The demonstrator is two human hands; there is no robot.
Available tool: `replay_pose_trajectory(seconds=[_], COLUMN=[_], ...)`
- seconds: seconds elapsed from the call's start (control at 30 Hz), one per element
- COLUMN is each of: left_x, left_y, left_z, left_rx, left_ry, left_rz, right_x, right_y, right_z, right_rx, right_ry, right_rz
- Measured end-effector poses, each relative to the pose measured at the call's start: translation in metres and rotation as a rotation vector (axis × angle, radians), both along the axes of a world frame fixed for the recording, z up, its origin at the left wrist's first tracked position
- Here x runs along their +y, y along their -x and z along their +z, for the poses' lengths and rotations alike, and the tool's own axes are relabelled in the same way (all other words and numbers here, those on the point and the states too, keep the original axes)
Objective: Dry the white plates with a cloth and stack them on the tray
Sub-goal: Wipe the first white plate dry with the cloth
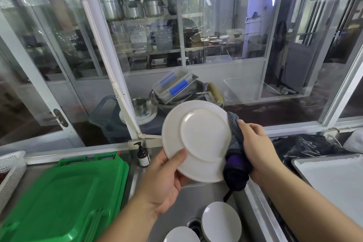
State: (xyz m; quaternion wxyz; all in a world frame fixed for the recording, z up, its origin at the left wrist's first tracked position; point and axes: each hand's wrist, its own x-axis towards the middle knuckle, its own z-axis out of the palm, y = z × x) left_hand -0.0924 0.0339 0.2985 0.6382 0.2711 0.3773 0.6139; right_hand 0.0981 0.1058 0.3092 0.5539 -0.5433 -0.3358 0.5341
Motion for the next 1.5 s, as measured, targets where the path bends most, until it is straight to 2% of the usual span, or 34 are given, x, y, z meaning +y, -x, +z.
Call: replay_pose_trajectory(seconds=[0.1, 0.2, 0.3, 0.4, 0.5, 0.7, 0.9, 1.07, 1.2, 1.37, 1.5], left_x=[0.001, 0.005, 0.009, 0.010, 0.007, -0.005, -0.010, -0.013, -0.010, -0.006, -0.011], left_y=[-0.012, -0.020, -0.019, -0.016, -0.018, -0.025, -0.024, -0.018, -0.012, -0.012, -0.016], left_z=[-0.001, 0.001, 0.003, 0.004, 0.002, 0.001, 0.003, 0.003, 0.003, -0.003, -0.007], left_rx=[-0.020, -0.029, 0.008, 0.097, 0.228, 0.291, 0.300, 0.291, 0.262, 0.209, 0.184], left_ry=[-0.031, -0.060, -0.068, -0.061, -0.040, -0.053, -0.109, -0.136, -0.128, -0.109, -0.117], left_rz=[0.078, 0.156, 0.218, 0.235, 0.224, 0.120, 0.123, 0.167, 0.231, 0.203, 0.109], right_x=[-0.009, -0.026, -0.036, -0.044, -0.051, -0.023, 0.007, -0.003, -0.023, -0.049, -0.039], right_y=[0.008, 0.020, 0.023, 0.019, 0.019, 0.010, 0.006, 0.005, 0.000, 0.002, 0.002], right_z=[-0.010, -0.021, -0.032, -0.036, -0.027, 0.014, 0.026, 0.020, 0.013, 0.012, 0.027], right_rx=[-0.129, -0.318, -0.585, -1.021, -1.189, -1.239, -1.236, -1.296, -1.331, -1.182, -1.248], right_ry=[-0.037, -0.172, -0.289, -0.382, -0.605, -0.923, -0.822, -0.713, -0.653, -0.756, -0.881], right_rz=[-0.025, 0.005, 0.078, 0.087, 0.120, 0.314, 0.160, 0.110, 0.194, 0.468, 0.507])
